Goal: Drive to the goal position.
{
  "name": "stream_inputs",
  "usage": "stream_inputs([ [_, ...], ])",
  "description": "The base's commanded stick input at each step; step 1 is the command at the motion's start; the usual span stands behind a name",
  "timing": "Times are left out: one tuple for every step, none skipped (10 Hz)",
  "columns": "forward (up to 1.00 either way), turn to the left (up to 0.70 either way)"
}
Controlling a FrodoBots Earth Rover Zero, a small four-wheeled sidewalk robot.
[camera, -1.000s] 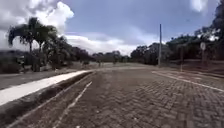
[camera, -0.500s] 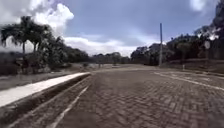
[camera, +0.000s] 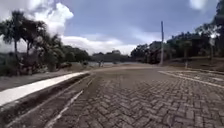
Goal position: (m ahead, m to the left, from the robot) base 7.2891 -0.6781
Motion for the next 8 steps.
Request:
stream_inputs([
  [1.00,0.00],
  [1.00,0.00],
  [1.00,0.00],
  [1.00,0.00],
  [1.00,0.00],
  [1.00,0.00],
  [1.00,0.00],
  [1.00,0.00],
])
